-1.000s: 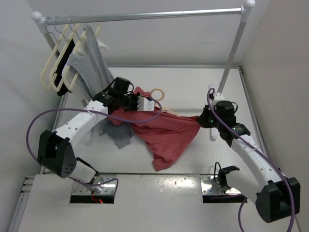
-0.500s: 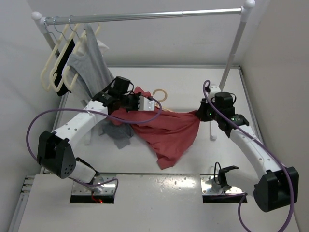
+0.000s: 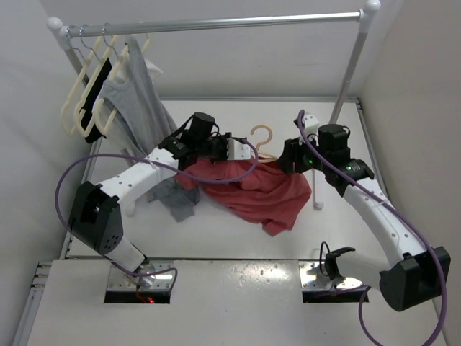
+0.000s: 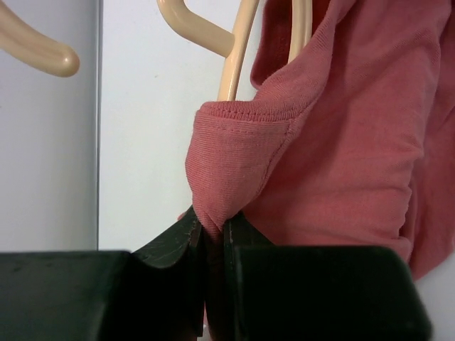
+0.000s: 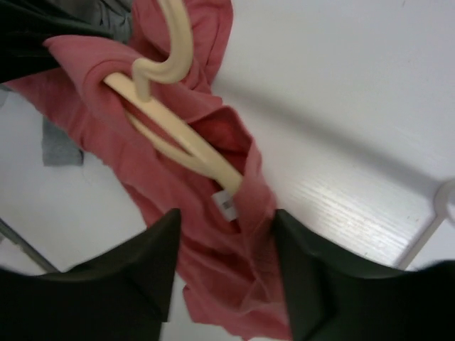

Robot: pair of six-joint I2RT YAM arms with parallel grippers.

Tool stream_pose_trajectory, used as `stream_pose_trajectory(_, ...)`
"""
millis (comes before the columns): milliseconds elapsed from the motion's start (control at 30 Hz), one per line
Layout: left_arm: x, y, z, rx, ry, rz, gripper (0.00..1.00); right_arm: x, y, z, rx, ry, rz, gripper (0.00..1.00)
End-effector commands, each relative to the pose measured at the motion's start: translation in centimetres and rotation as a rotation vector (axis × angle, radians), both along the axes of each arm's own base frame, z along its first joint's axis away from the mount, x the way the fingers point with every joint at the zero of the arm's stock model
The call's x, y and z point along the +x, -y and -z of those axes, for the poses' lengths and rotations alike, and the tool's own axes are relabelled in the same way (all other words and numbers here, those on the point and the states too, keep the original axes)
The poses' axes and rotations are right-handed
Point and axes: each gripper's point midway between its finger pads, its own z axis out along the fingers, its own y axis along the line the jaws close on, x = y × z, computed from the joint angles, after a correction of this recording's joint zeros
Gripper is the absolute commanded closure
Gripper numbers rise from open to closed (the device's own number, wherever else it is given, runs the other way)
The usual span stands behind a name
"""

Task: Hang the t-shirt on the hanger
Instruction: Place tshirt on hanger

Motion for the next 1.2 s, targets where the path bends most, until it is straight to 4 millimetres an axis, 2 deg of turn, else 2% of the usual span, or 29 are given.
stream_pose_trajectory(0,1.3,2.0,-5.7,-0.113,0.143,0.033,1.0,0.0,0.1,-2.0,-0.035,0.013,-0.016,0.39)
stream_pose_trajectory(33,1.4,2.0,-5.8,-0.106,0.155,0.04,1.0,0.3,0.9,-2.2,-0.069,0.022,0.015,0.37)
stream_pose_trajectory(167,1.2,1.7,-6.4,-0.082,0.22,0.071,1.0,0.8,1.8,-3.8,-0.109,0.061,0.026,0.32)
stream_pose_trajectory(200,1.1,1.6,-6.9,-0.082,0.237,0.075,1.0,0.9,1.6,-4.4,-0.113,0.081,0.007,0.3)
stream_pose_trajectory(233,0.8,1.8,-6.5,-0.081,0.235,0.1,1.0,0.6,1.1,-4.4,-0.129,0.101,-0.045,0.3)
stream_pose_trajectory(300,0.1,1.9,-7.5,-0.088,0.264,0.141,1.0,1.0,0.4,-4.6,-0.123,0.106,-0.09,0.29)
stream_pose_trajectory(367,-0.7,2.4,-8.0,-0.11,0.268,0.187,1.0,1.2,-0.1,-4.4,-0.138,0.091,-0.139,0.26)
stream_pose_trajectory(400,-0.9,2.5,-8.1,-0.115,0.266,0.197,1.0,1.3,-0.4,-3.1,-0.146,0.04,-0.17,0.25)
stream_pose_trajectory(433,-1.0,2.7,-8.5,-0.131,0.26,0.203,1.0,1.2,-1.2,-3.3,-0.124,0.033,-0.216,0.21)
stream_pose_trajectory(500,-1.1,2.9,-9.2,-0.141,0.27,0.211,1.0,1.0,-2.2,-2.5,-0.097,0.003,-0.269,0.21)
stream_pose_trajectory(533,-1.1,2.9,-9.2,-0.142,0.27,0.211,1.0,1.5,-2.5,-2.6,-0.088,0.021,-0.276,0.21)
stream_pose_trajectory(633,-1.4,3.1,-9.2,-0.157,0.25,0.221,1.0,2.0,-3.1,-1.3,-0.05,-0.001,-0.273,0.23)
stream_pose_trajectory(700,-1.6,3.2,-9.1,-0.168,0.234,0.226,1.0,2.2,-3.3,-1.2,-0.02,-0.004,-0.25,0.32)
stream_pose_trajectory(733,-1.7,3.2,-9.1,-0.171,0.226,0.222,1.0,2.5,-3.5,-1.0,-0.012,0.005,-0.245,0.41)
stream_pose_trajectory(767,-1.8,3.2,-9.0,-0.183,0.201,0.21,1.0,2.6,-3.5,-1.7,0.0,0.023,-0.238,0.5)
stream_pose_trajectory(800,-1.7,3.2,-9.4,-0.193,0.196,0.204,1.0,2.5,-3.4,-1.7,0.009,0.019,-0.22,0.67)
stream_pose_trajectory(867,-1.2,2.9,-9.9,-0.217,0.187,0.17,1.0,2.7,-3.0,-1.9,0.009,0.017,-0.177,0.93)
stream_pose_trajectory(900,-0.4,2.4,-10.5,-0.227,0.195,0.132,1.0,2.8,-2.8,-1.9,0.007,0.012,-0.157,1.0)
stream_pose_trajectory(1000,1.9,1.0,-11.2,-0.261,0.183,0.028,1.0,2.0,-1.5,-2.6,-0.028,0.032,-0.1,1.0)
stream_pose_trajectory(1067,3.3,-0.5,-11.0,-0.261,0.159,-0.031,0.99,1.2,-0.6,-3.8,-0.042,0.066,-0.067,1.0)
stream_pose_trajectory(1100,3.5,-0.9,-10.7,-0.256,0.152,-0.042,0.9,0.9,-0.3,-4.0,-0.045,0.079,-0.056,1.0)
stream_pose_trajectory(1133,4.0,-1.9,-10.8,-0.249,0.145,-0.064,0.86,0.4,0.1,-4.1,-0.056,0.088,-0.053,1.0)
stream_pose_trajectory(1167,4.2,-1.8,-10.4,-0.242,0.133,-0.066,0.81,0.0,0.4,-5.4,-0.051,0.129,-0.043,1.0)
